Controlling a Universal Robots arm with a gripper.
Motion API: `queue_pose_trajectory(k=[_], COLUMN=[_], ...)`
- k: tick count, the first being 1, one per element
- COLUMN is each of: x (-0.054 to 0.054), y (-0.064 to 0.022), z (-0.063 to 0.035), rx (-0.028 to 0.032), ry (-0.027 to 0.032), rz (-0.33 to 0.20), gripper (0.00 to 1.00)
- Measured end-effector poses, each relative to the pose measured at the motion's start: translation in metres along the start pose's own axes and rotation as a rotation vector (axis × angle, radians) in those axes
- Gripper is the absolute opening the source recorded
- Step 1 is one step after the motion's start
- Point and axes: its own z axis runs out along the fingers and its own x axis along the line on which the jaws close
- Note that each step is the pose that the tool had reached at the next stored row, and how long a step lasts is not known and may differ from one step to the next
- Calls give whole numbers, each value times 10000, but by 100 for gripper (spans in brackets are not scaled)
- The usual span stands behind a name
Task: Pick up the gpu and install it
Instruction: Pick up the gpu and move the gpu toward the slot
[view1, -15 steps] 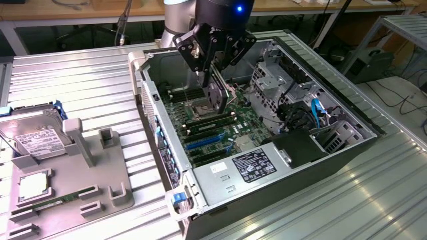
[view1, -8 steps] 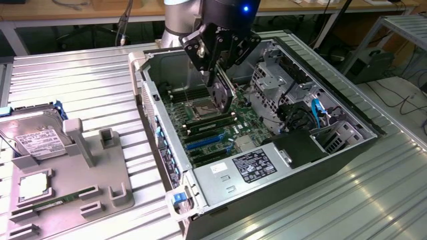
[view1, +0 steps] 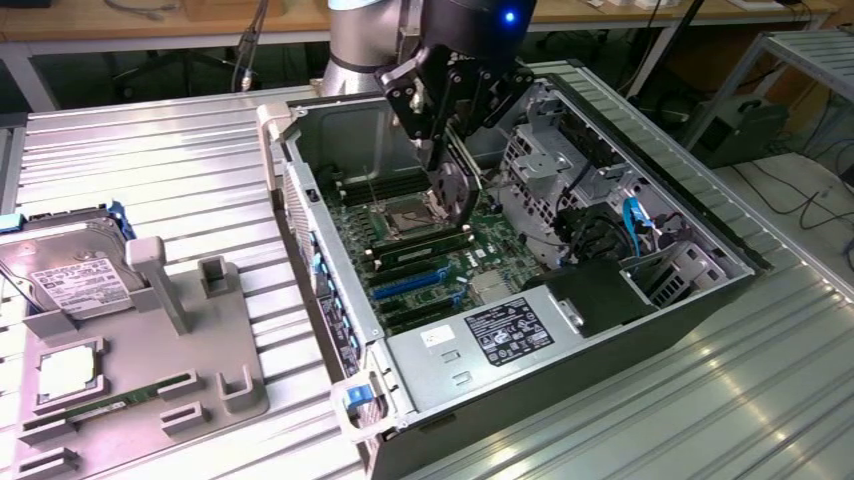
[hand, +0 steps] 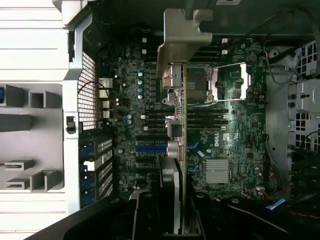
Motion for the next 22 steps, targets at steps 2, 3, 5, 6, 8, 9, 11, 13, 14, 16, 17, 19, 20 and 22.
queue_pose_trajectory(k=[2,3,5,6,8,9,11,13,14,16,17,19,20,22], x=[-30,-46,-74,-87,-114,-132,-157,-181,-196,-224,-240,-269,-275,-275], y=[0,0,0,0,0,1,1,1,1,1,2,1,1,1], z=[0,0,1,1,1,1,1,2,2,2,3,3,3,3], rx=[0,0,0,0,0,1,0,0,0,0,-1,0,0,0], ry=[-1,0,0,0,0,0,0,0,0,-1,-1,0,0,0], rz=[0,1,1,1,0,0,0,0,0,1,1,0,0,0], gripper=[28,28,28,28,28,28,28,28,28,28,28,28,28,28])
